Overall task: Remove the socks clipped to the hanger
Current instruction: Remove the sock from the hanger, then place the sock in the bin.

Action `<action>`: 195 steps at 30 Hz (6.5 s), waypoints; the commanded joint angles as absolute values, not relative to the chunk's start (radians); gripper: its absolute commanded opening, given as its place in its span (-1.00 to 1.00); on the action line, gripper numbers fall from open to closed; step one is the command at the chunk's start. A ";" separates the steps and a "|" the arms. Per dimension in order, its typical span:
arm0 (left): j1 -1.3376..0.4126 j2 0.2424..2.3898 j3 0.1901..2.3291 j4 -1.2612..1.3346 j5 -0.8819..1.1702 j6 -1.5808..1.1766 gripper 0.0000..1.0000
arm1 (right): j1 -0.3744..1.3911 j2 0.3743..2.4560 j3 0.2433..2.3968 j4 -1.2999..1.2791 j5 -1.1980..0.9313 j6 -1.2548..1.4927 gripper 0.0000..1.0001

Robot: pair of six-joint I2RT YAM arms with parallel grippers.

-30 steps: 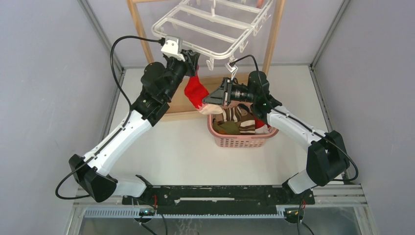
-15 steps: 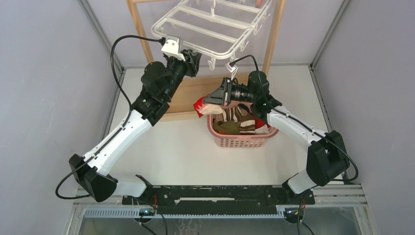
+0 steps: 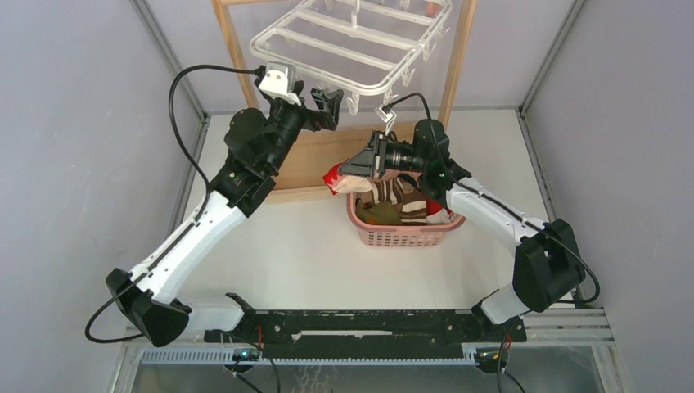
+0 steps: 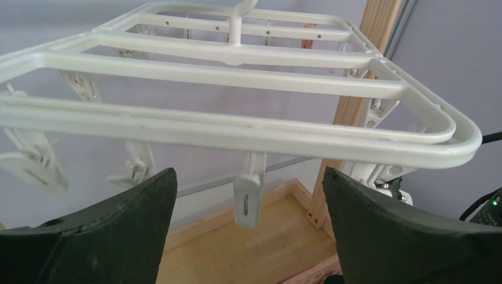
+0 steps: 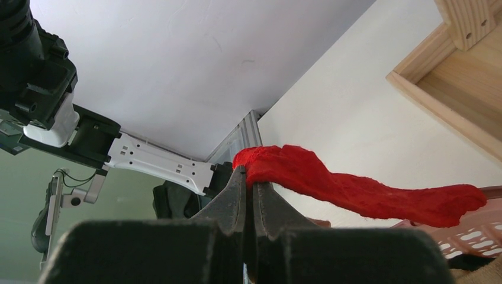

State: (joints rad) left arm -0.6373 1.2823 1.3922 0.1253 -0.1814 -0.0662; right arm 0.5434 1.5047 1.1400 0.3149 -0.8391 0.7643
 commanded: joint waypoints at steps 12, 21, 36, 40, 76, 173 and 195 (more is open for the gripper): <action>-0.645 1.133 1.268 0.119 -0.189 -0.101 0.99 | 0.565 1.411 1.126 0.282 -0.815 0.720 -1.00; -0.656 1.066 1.219 0.058 -0.207 -0.125 0.99 | 0.567 1.357 1.074 0.235 -0.799 0.688 -1.00; -0.658 0.975 1.155 -0.092 -0.205 -0.178 1.00 | 0.574 1.233 1.047 0.084 -0.735 0.590 -1.00; -0.658 0.952 1.138 -0.131 -0.219 -0.187 1.00 | 0.573 1.182 1.048 0.037 -0.706 0.556 -1.00; -0.657 0.904 1.115 -0.244 -0.235 -0.216 1.00 | 0.489 0.957 1.114 -0.342 -0.438 0.297 -1.00; -0.645 0.818 0.981 -0.339 -0.342 -0.279 0.99 | 0.590 1.239 1.026 -0.369 0.035 0.221 0.99; -0.637 0.848 0.822 -0.244 -0.422 -0.340 0.99 | 0.388 0.911 1.018 -0.424 -0.022 0.155 0.99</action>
State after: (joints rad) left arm -0.6464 0.8333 0.8536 -0.3225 -0.3939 -0.3168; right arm 0.4515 0.9634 1.0050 -0.4084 0.0090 0.1761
